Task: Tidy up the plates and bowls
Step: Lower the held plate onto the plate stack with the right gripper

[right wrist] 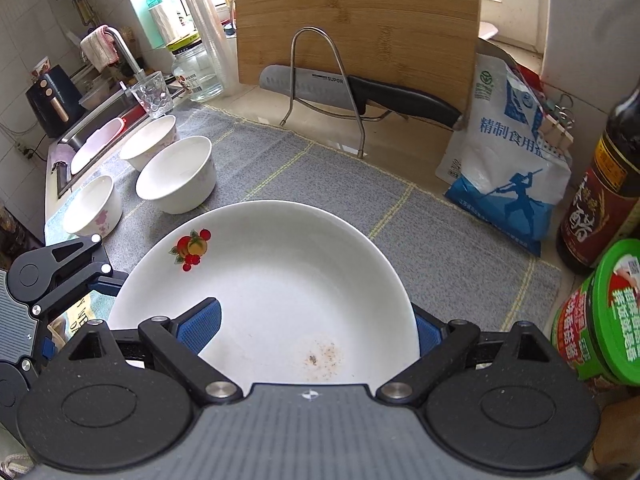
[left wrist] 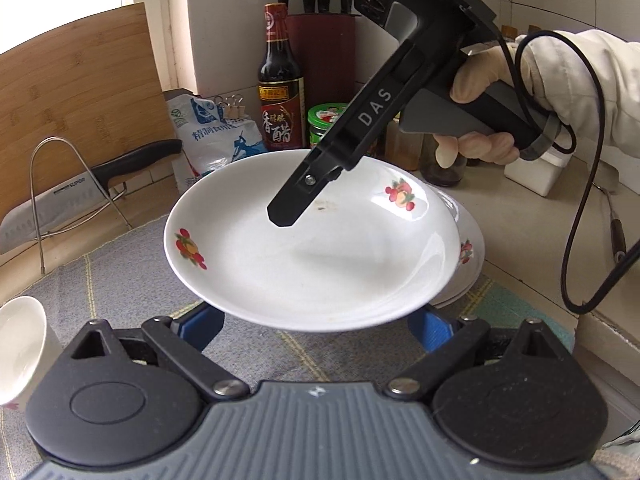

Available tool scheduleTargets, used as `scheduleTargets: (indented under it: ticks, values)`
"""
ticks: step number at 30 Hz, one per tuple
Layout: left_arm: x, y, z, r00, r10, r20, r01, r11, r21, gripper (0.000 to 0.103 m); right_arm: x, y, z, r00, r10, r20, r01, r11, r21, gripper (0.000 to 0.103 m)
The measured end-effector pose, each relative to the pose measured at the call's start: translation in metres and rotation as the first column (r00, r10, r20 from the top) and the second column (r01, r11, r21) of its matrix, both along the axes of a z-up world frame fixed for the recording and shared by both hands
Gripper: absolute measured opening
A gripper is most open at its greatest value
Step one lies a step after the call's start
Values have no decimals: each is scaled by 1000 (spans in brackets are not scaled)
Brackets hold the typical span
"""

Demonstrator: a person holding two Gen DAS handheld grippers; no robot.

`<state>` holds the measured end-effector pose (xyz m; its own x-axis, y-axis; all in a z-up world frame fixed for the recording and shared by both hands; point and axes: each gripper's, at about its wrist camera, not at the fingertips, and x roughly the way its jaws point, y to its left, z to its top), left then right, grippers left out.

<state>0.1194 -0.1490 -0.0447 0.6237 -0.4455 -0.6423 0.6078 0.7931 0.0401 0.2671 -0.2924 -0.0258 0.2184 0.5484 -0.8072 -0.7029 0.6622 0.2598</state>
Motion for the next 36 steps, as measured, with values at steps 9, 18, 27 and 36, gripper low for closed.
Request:
scheduleTargets:
  ticks: [9, 18, 27, 36]
  values:
    - [2, -22, -9, 996, -83, -40, 83, 997, -4, 98, -14, -35, -10, 996, -89, -22, 89, 996, -6, 98]
    - [3, -30, -13, 992, -108, -63, 108, 994, -5, 98, -17, -49, -17, 992, -126, -32, 126, 992, -5, 99]
    - [6, -34, -15, 990, -120, -77, 120, 993, -3, 98, -16, -57, -26, 988, -147, -50, 148, 989, 1, 99]
    - [12, -36, -16, 988, -129, -89, 128, 992, -13, 98, -15, -63, -31, 986, -157, -57, 157, 988, -3, 99]
